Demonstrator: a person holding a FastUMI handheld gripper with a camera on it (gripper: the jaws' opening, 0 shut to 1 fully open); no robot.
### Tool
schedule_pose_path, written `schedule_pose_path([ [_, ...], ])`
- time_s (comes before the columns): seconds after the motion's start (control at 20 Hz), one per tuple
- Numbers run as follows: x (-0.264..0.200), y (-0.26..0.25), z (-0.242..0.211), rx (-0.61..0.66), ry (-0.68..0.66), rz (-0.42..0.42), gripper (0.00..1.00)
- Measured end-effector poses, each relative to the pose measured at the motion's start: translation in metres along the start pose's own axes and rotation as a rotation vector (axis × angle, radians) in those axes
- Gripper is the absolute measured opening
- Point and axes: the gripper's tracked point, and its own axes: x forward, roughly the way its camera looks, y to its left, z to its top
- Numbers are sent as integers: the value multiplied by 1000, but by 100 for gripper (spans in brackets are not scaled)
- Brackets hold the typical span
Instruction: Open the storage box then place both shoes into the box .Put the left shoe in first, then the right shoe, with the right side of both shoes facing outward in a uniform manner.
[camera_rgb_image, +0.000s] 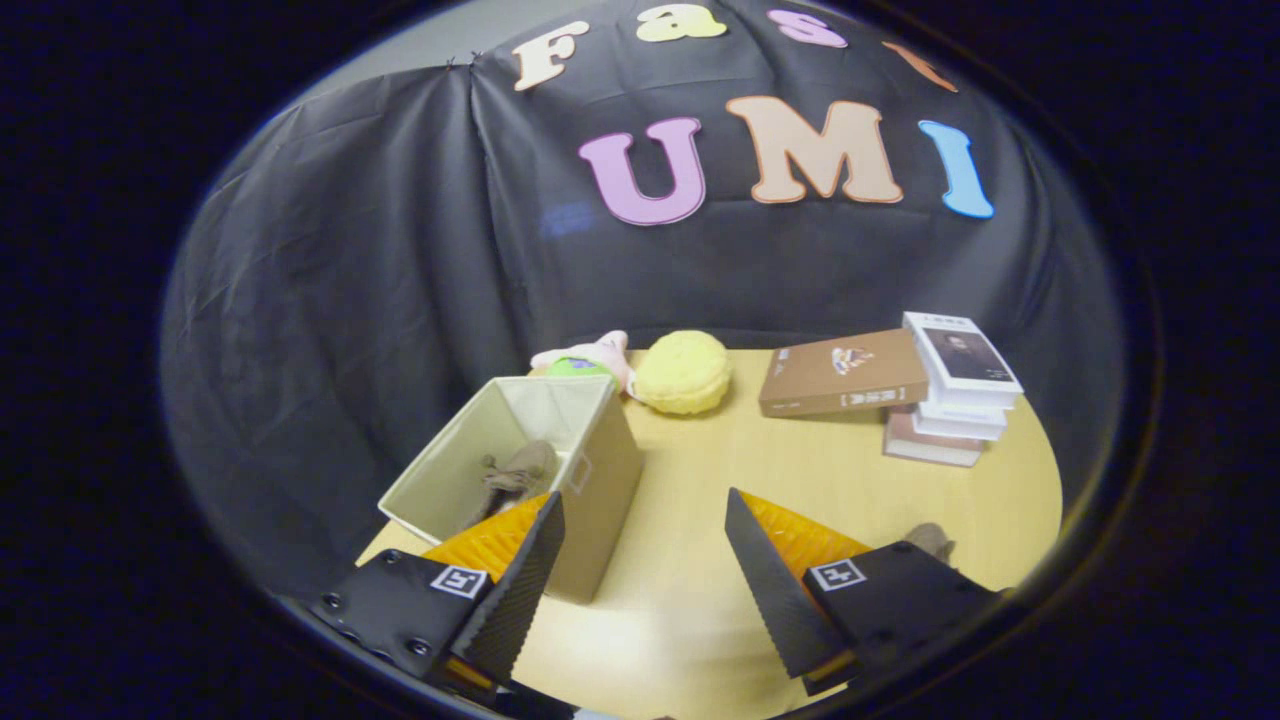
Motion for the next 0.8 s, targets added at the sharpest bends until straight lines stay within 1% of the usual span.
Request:
schedule_pose_path([
  [0.35, -35, -95, -14, -14, -7, -127, 100],
  [0.65, -55, -163, -34, -9, 22, -202, 100],
  [0.8, -60, -196, -51, -6, 56, -239, 100],
])
